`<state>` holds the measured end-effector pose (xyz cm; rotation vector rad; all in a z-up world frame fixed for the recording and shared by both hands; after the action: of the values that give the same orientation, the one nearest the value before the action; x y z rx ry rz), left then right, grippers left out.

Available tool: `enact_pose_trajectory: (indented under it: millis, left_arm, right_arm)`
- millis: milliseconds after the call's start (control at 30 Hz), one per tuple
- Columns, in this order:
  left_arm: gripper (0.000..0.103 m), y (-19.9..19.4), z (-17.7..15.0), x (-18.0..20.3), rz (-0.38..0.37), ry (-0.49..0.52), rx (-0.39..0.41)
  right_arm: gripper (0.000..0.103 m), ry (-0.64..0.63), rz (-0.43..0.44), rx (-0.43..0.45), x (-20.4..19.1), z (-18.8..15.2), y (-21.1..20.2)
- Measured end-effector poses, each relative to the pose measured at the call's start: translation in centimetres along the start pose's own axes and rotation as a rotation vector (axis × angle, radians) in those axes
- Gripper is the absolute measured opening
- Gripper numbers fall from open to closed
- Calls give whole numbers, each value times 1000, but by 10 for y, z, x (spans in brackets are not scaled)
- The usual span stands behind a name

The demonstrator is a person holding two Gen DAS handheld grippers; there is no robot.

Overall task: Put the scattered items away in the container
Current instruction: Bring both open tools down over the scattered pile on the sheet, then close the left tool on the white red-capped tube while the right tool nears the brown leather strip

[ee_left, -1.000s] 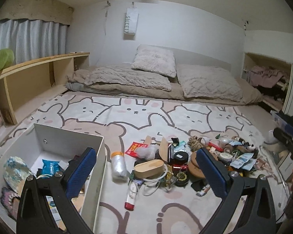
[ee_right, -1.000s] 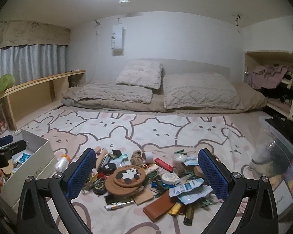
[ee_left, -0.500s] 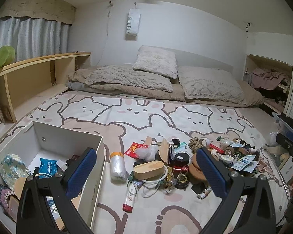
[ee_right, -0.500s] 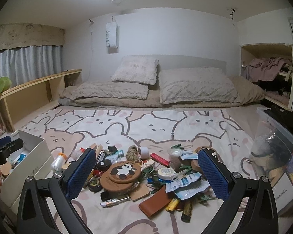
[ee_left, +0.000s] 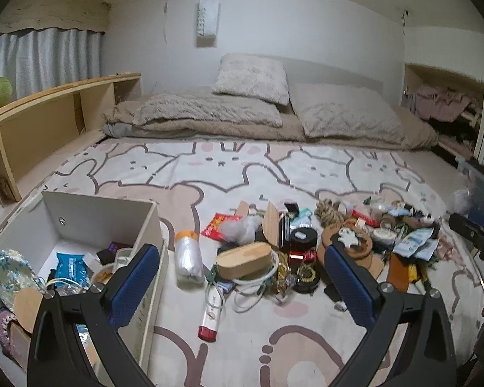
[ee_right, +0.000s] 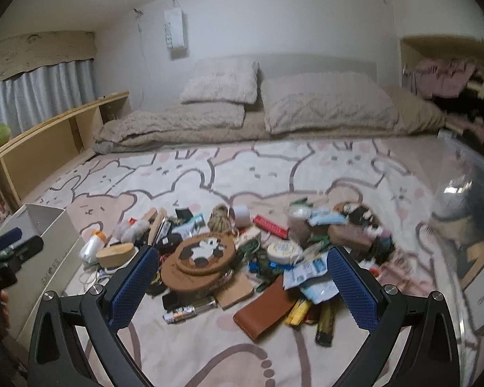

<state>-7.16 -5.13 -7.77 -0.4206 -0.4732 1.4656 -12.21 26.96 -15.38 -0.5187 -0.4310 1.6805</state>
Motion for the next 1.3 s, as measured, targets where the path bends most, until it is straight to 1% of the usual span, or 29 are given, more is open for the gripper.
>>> enact_pose_trajectory:
  millis: [267, 467, 633, 900, 1100, 1300]
  left_arm:
    - [103, 28, -17, 12, 6, 35, -87]
    - [103, 46, -29, 15, 5, 31, -148]
    - [103, 63, -40, 16, 10, 26, -213]
    - [103, 84, -57, 13, 32, 19, -294]
    - [103, 91, -65, 12, 26, 10, -335]
    - [103, 95, -72, 7, 62, 16, -356]
  right_arm:
    - [103, 65, -15, -106, 13, -19, 29]
    - [103, 115, -12, -189, 23, -33, 51]
    - [103, 148, -27, -259, 30, -47, 68]
    - [103, 243, -3, -364, 28, -70, 90]
    - [103, 281, -49, -401, 22, -83, 101]
    - [103, 293, -132, -379, 21, -87, 109]
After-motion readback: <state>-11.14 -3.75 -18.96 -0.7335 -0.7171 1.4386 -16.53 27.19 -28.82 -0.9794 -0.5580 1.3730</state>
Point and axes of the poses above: each gripper's, at about its wrist camera, not at the fingertips, and y roughly the way its jaws point, x to its right, z to its top, the point moved 2 cm from there along y, roughly the way its jaws point, and after that the axes turned 3 degrees about -z, right-handed, at the moved point
